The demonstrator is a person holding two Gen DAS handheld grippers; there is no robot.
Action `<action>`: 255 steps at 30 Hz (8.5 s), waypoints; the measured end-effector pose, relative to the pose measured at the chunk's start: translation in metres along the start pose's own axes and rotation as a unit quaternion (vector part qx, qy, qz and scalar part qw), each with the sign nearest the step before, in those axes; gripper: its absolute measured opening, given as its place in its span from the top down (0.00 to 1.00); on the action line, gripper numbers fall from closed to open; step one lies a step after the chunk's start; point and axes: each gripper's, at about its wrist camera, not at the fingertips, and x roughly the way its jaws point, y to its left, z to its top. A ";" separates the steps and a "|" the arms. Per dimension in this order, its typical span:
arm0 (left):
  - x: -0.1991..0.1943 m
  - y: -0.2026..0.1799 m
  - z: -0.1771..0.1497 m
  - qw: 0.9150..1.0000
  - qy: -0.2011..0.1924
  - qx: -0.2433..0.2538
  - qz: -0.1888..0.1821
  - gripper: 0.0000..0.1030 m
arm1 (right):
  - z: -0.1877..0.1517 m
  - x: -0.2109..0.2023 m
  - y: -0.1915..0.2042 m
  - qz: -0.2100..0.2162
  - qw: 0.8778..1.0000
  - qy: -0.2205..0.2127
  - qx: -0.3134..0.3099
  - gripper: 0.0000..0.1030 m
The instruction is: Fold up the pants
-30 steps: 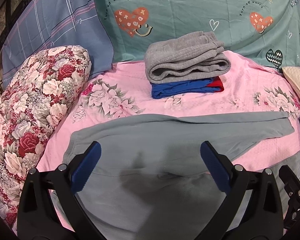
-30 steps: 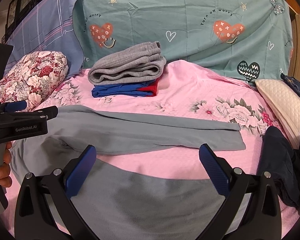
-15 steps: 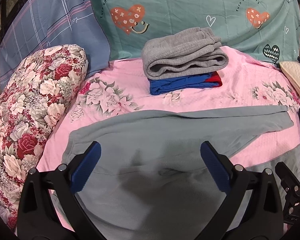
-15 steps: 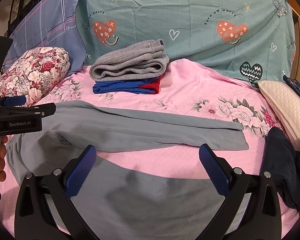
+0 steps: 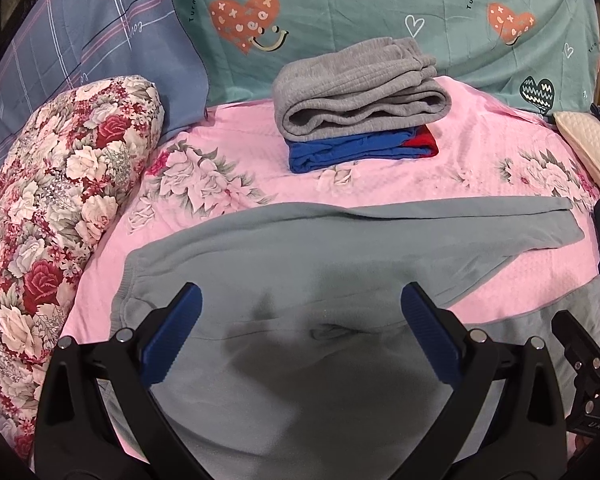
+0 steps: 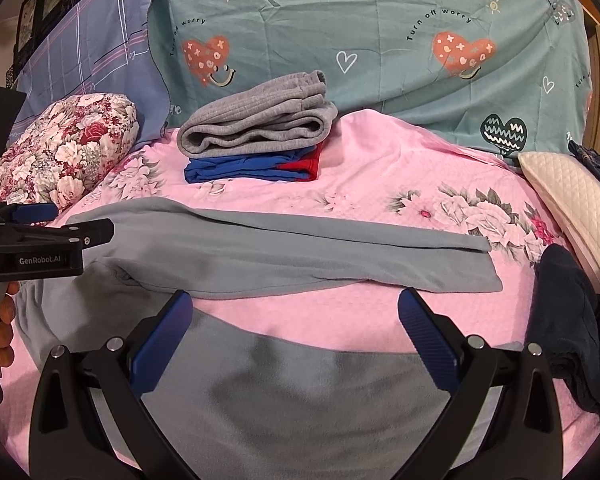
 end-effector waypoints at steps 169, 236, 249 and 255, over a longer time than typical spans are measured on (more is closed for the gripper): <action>0.136 0.098 0.073 0.978 0.142 -0.121 -0.088 0.43 | 0.108 0.189 -0.249 0.046 0.917 0.185 0.351 0.95; 0.107 0.159 0.012 0.976 0.165 -0.145 -0.011 0.24 | 0.131 0.211 -0.245 -0.021 0.969 0.199 0.145 0.95; 0.092 0.184 0.001 0.971 0.159 -0.180 -0.012 0.20 | 0.068 0.159 -0.266 0.014 0.965 0.228 0.127 0.64; 0.082 0.176 0.000 0.974 0.156 -0.162 -0.007 0.20 | 0.068 0.170 -0.240 0.044 0.968 0.221 0.111 0.97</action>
